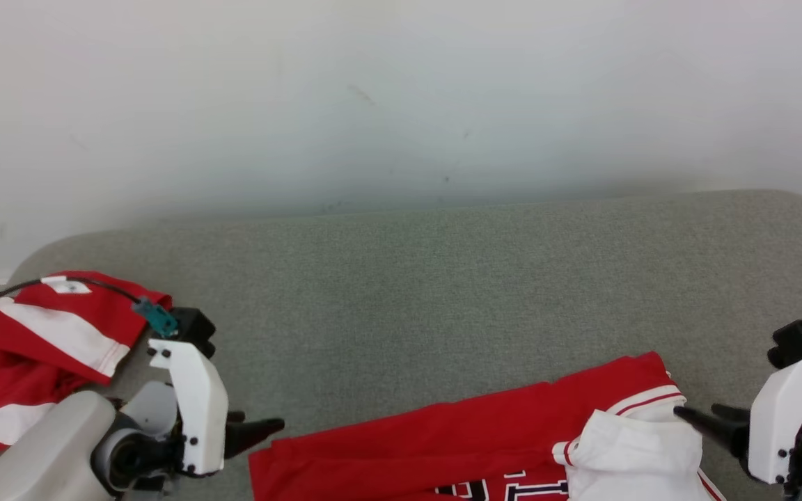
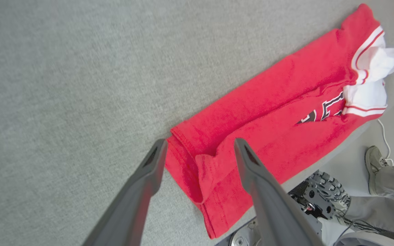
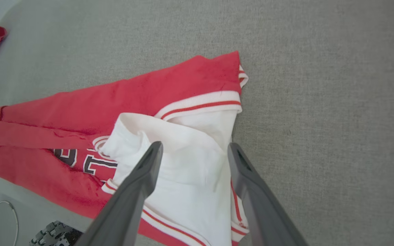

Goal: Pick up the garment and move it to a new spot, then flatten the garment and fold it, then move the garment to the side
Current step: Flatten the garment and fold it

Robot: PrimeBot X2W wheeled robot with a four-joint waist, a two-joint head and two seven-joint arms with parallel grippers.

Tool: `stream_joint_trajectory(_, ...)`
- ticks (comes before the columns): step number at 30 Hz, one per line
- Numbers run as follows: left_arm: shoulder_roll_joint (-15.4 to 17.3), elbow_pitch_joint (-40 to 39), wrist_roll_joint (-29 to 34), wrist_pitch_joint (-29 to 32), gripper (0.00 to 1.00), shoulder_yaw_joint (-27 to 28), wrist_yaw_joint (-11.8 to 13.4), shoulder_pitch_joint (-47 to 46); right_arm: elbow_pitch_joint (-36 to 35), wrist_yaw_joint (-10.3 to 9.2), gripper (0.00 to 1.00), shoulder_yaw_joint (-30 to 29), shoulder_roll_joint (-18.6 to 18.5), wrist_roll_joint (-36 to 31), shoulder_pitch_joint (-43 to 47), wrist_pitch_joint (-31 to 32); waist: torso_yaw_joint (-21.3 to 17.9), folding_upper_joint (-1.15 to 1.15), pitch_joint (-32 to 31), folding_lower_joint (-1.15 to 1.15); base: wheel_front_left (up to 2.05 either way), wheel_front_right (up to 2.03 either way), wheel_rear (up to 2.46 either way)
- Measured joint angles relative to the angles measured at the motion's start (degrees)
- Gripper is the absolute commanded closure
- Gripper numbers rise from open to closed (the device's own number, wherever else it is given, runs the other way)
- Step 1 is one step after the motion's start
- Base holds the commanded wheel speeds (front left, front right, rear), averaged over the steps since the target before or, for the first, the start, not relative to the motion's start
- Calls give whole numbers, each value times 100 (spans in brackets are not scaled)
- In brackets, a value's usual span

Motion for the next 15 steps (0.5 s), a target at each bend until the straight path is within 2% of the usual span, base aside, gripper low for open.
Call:
stream_joint_trajectory(4, 88, -232, 234, -843, 0, 248, 38, -10, -341, 0, 0, -444, -82, -208, 113, -811, 26, 0, -55, 0, 0, 0, 0)
stream_joint_trajectory(8, 130, -482, 642, -1913, 0, 488, 250, 129, -647, 0, 0, -932, 18, -672, 301, -1961, 37, 0, -97, 0, 0, 0, 0)
stream_joint_trajectory(11, 42, -681, 831, -2914, 0, 805, 499, 322, -824, -1, 0, -1426, 202, -1159, 414, -2959, 66, 0, -110, 0, 0, 0, 0)
stream_joint_trajectory(15, 22, -866, 1298, -3833, 0, 903, 840, 581, -1023, -1, 0, -2061, 641, -1707, 731, -3829, 119, 0, -132, 0, 0, 0, 0)
